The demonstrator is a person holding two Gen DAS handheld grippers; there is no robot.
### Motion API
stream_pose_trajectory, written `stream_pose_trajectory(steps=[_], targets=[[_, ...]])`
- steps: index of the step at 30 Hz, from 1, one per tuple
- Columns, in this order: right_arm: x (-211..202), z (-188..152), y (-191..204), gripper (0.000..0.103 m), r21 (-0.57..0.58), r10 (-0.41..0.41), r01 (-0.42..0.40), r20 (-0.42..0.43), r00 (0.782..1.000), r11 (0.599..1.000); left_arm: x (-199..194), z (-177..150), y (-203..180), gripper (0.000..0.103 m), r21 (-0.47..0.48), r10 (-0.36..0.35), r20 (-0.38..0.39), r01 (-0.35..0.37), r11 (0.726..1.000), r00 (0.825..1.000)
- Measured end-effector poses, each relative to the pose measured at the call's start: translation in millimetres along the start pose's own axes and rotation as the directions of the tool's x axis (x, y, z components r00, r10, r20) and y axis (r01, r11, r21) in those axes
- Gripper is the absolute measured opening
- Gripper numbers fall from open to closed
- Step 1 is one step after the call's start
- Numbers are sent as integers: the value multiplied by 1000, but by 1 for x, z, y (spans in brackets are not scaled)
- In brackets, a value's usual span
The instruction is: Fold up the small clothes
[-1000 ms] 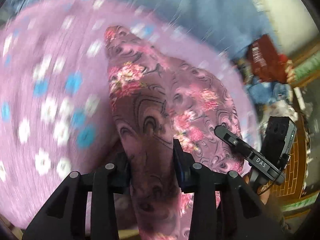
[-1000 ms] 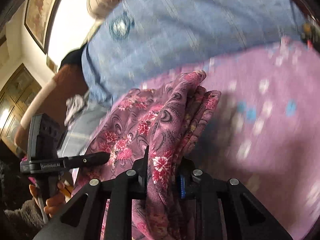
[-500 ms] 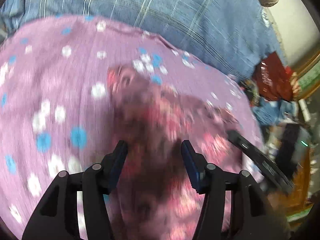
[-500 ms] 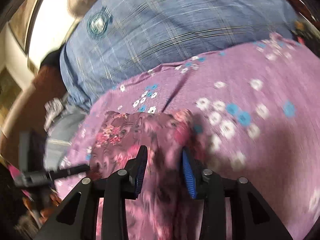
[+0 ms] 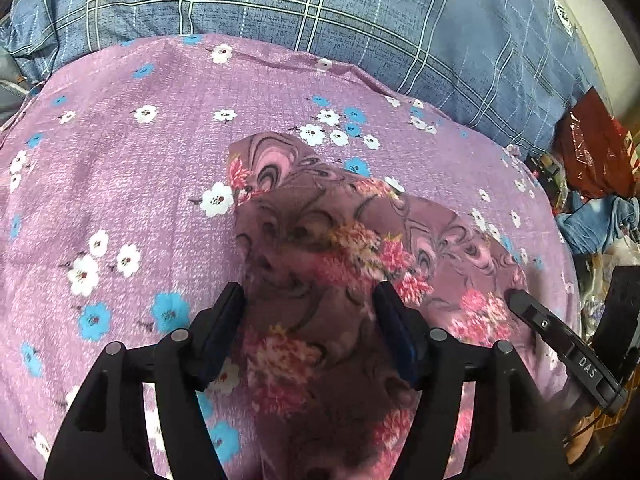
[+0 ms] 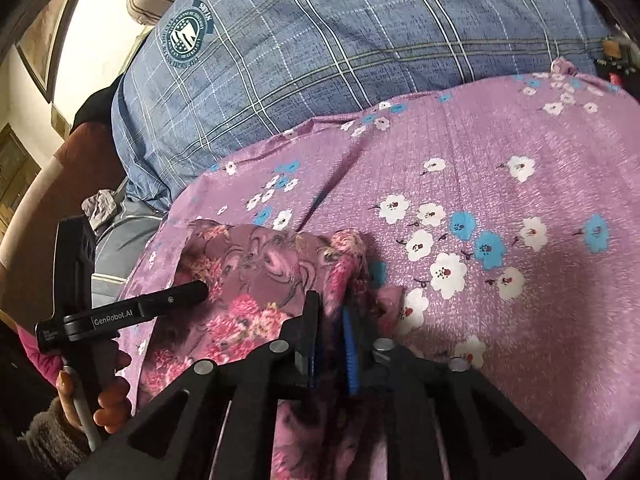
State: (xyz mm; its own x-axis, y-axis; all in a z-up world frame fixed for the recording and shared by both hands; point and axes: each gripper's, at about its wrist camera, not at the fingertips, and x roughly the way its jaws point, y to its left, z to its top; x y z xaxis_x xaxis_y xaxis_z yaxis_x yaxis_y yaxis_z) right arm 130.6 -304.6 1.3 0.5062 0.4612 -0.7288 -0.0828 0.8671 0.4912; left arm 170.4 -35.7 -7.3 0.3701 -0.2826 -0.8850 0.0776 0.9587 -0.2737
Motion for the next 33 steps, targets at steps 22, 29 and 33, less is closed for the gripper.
stream_pose_trajectory(steps=[22, 29, 33], targets=[[-40, -50, 12, 27, -3, -32, 32, -29, 999, 999, -51, -69, 37, 67, -67, -149, -88, 143, 987, 985], [-49, -99, 4, 47, 32, 15, -10, -150, 989, 999, -36, -121, 42, 71, -127, -342, -227, 320, 939, 912], [-79, -103, 19, 19, -15, 72, -72, -43, 996, 997, -52, -132, 31, 71, -53, -331, -207, 328, 943, 920]])
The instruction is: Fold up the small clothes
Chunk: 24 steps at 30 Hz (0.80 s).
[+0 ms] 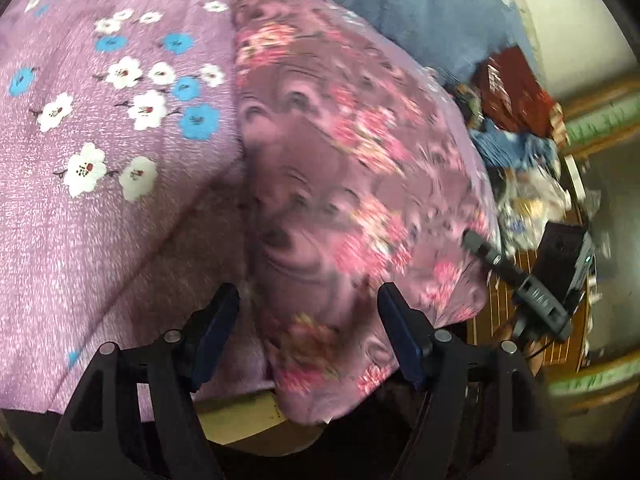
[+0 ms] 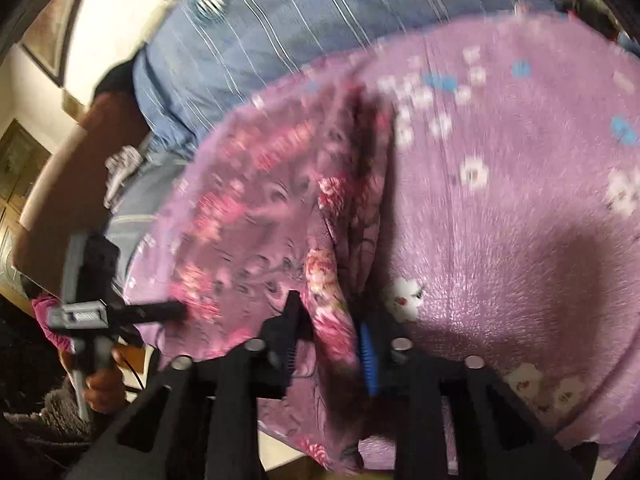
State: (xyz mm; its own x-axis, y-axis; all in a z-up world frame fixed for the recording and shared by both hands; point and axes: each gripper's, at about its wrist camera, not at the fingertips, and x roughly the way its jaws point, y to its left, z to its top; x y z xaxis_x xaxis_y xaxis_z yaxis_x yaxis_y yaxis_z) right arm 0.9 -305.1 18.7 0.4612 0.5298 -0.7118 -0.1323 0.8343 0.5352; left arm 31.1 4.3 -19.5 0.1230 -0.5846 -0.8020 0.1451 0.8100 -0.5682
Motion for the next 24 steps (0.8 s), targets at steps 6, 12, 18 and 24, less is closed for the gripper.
stream_pose_trajectory(steps=[6, 12, 18, 24], targets=[[26, -10, -8, 20, -39, -145, 142, -99, 984, 989, 19, -13, -23, 71, 148, 188, 22, -189, 971, 982], [-10, -10, -11, 35, 66, -17, 21, -66, 998, 998, 7, -24, -27, 71, 176, 91, -13, -87, 980, 996], [-1, -44, -19, 16, 81, -21, 36, -180, 984, 996, 22, -28, -23, 72, 174, 120, -35, -112, 978, 992], [-25, -31, -5, 3, -11, -79, 79, -95, 992, 997, 17, -29, -11, 72, 164, 107, -45, -98, 982, 993]])
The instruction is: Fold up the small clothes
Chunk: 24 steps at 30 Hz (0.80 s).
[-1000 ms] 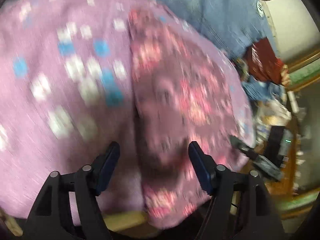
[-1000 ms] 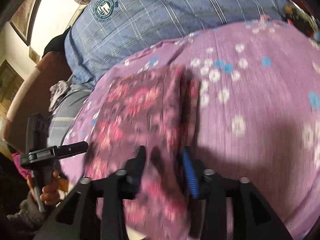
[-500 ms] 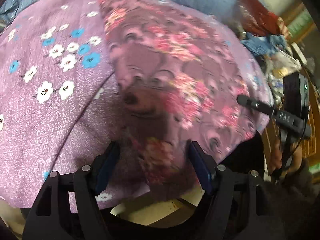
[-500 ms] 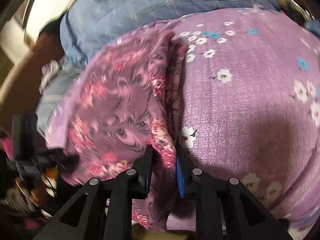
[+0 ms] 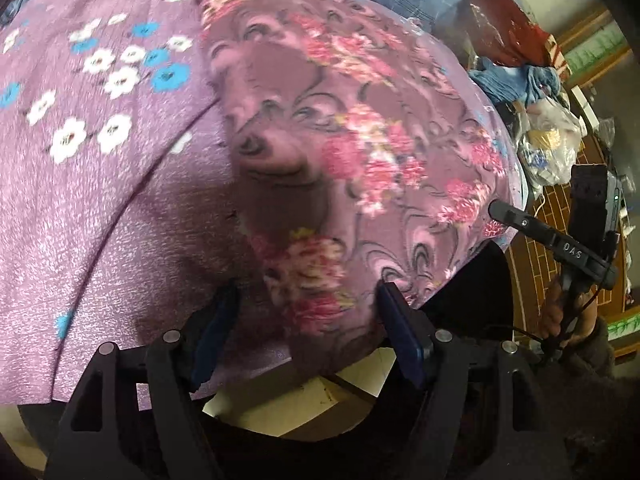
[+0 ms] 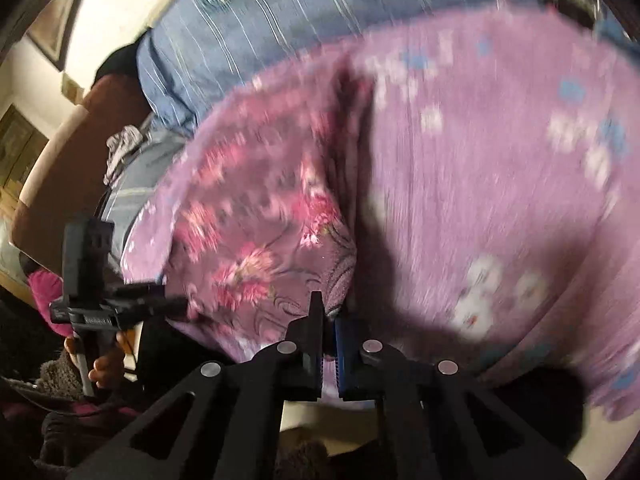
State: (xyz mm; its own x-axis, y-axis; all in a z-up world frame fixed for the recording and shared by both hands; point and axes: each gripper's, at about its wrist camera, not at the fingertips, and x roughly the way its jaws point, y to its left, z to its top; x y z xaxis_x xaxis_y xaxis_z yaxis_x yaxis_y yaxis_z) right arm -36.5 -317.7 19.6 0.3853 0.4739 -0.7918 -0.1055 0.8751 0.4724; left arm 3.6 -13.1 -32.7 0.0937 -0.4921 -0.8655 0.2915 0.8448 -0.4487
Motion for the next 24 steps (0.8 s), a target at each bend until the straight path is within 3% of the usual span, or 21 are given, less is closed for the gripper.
stream_pose_trajectory(steps=[2, 4, 6, 8, 11, 14, 15, 18, 21, 23, 24], targets=[[15, 1, -1, 4, -41, -80, 77, -58, 995, 996, 0, 0, -2, 73, -2, -4, 4, 4, 1000, 1000], [37, -5, -6, 5, -36, -84, 79, -168, 982, 996, -4, -5, 0, 73, 19, -2, -7, 2, 1000, 1000], [32, -3, -7, 13, -12, -85, 84, -143, 986, 996, -20, -9, 7, 73, 37, -42, 4, 42, 998, 999], [15, 8, -10, 17, 25, -93, 97, -113, 989, 995, -42, -4, 11, 73, 46, -76, 69, 73, 996, 995], [-11, 30, -13, 21, 64, -47, 45, 23, 999, 997, -60, 17, 17, 73, 13, -78, 147, 77, 997, 986], [-17, 48, 0, 23, 35, 9, -13, 128, 992, 999, -48, 39, 19, 73, -24, -66, 126, 70, 997, 990], [-14, 49, 6, 23, 11, 17, -19, 139, 990, 1000, -42, 45, 16, 73, -30, -55, 119, 59, 998, 991], [10, 52, 27, 23, -90, 9, 5, 155, 988, 996, -11, 51, 13, 73, -48, 67, 85, -63, 997, 994], [66, 50, 27, 20, -127, -114, 119, 41, 993, 985, 1, 49, 3, 84, -30, 116, 118, -114, 993, 986], [68, 46, 32, 21, -118, -97, 111, 116, 988, 987, 6, 47, -5, 85, 2, 159, 114, -160, 987, 981], [68, 45, 32, 22, -114, -93, 106, 114, 989, 988, 6, 46, -6, 86, 9, 161, 118, -163, 987, 980]])
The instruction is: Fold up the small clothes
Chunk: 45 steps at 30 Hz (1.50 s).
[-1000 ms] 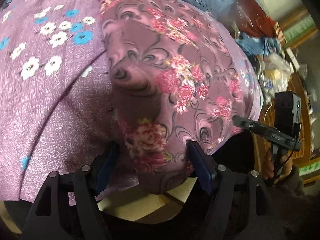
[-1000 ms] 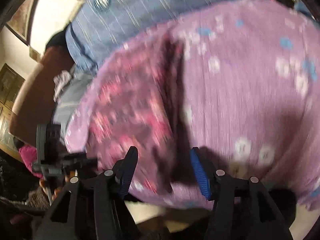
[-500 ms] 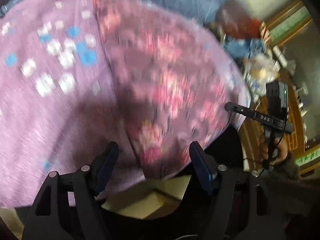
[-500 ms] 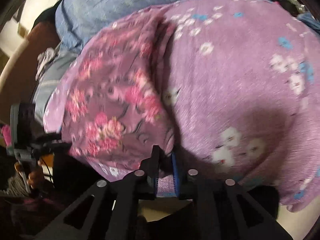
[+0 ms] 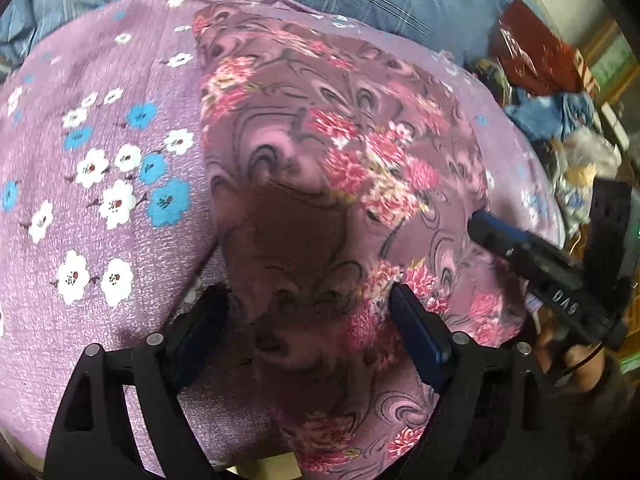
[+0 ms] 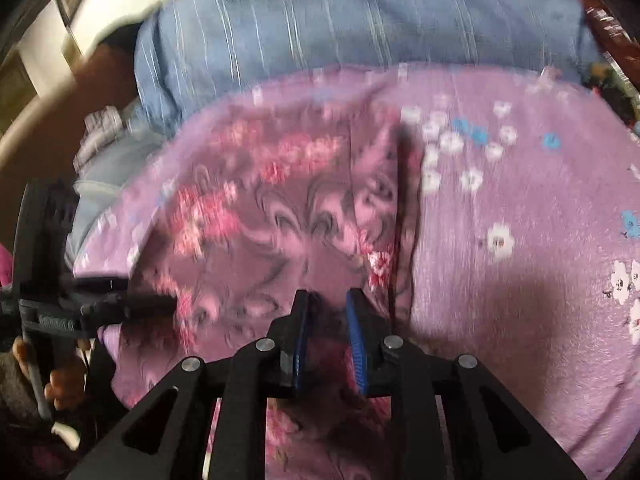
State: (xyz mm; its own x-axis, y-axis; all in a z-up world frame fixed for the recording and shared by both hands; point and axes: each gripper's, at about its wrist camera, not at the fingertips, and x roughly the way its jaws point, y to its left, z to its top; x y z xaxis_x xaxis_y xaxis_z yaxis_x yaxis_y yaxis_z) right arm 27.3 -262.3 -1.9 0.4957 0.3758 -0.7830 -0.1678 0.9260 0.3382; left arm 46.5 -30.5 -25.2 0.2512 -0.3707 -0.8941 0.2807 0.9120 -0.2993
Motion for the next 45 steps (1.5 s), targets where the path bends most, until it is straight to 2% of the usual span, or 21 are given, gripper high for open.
stream_pose_trajectory(steps=[8, 11, 14, 15, 16, 18, 21, 24, 26, 27, 28, 31, 35, 36, 37, 39, 41, 42, 45], targets=[[-7, -1, -18, 22, 80, 72, -71, -3, 997, 994, 0, -1, 3, 86, -11, -17, 6, 17, 1000, 1000], [-9, 4, -19, 29, 102, 101, -97, -30, 994, 990, -3, 5, 5, 86, -22, -36, -6, 36, 999, 999], [-16, 16, -21, 31, 119, 120, -115, -35, 992, 986, -25, 17, 17, 86, -42, -64, 50, 66, 997, 997], [-22, 25, -22, 35, 118, 120, -119, -3, 993, 986, -30, 25, 23, 86, -57, -58, 75, 62, 996, 996], [-24, 32, -24, 47, 116, 113, -114, 17, 993, 987, -33, 35, 28, 86, -76, -54, 83, 60, 995, 995], [-24, 49, -27, 60, 122, 67, -73, 48, 997, 990, -27, 54, 40, 86, -122, -64, 61, 72, 990, 996], [-9, 77, -29, 60, 119, 49, -57, 68, 996, 991, -11, 76, 51, 86, -192, -103, 37, 108, 975, 994], [12, 91, -27, 56, 100, 47, -56, 85, 995, 993, 14, 86, 52, 86, -224, -70, 11, 71, 972, 997], [38, 90, -28, 38, 66, -34, 33, 9, 999, 997, 14, 89, 43, 87, -198, -33, 48, 42, 979, 998], [58, 87, -31, 33, 43, -66, 68, -52, 997, 997, 15, 92, 38, 87, -180, -9, 29, 14, 984, 1000], [54, 85, -32, 33, 41, -55, 55, -8, 998, 998, 14, 93, 36, 87, -173, -6, 18, 9, 985, 1000], [40, 87, -39, 31, 95, -16, 16, -1, 1000, 995, 3, 91, 46, 87, -209, -46, 21, 49, 977, 999], [15, 76, -61, 38, 227, 98, -101, 24, 995, 969, -3, 82, 68, 87, -297, -107, 35, 112, 948, 994], [14, 72, -63, 44, 241, 116, -117, 19, 993, 964, 2, 81, 69, 87, -317, -123, 22, 123, 940, 992], [17, 68, -63, 50, 242, 117, -115, 6, 993, 964, 5, 81, 70, 87, -329, -127, 16, 125, 936, 992], [30, 63, -61, 51, 231, 98, -83, -52, 994, 969, 1, 79, 62, 87, -326, -133, 17, 131, 936, 991], [24, 60, -55, 52, 234, 80, -72, -23, 997, 970, -7, 69, 54, 87, -319, -212, 11, 204, 926, 977], [22, 60, -53, 52, 239, 90, -81, -29, 996, 968, -10, 65, 51, 87, -308, -225, 16, 219, 926, 974], [13, 50, -46, 55, 197, 81, -76, -14, 997, 977, -7, 53, 44, 87, -261, -186, 1, 180, 948, 983]])
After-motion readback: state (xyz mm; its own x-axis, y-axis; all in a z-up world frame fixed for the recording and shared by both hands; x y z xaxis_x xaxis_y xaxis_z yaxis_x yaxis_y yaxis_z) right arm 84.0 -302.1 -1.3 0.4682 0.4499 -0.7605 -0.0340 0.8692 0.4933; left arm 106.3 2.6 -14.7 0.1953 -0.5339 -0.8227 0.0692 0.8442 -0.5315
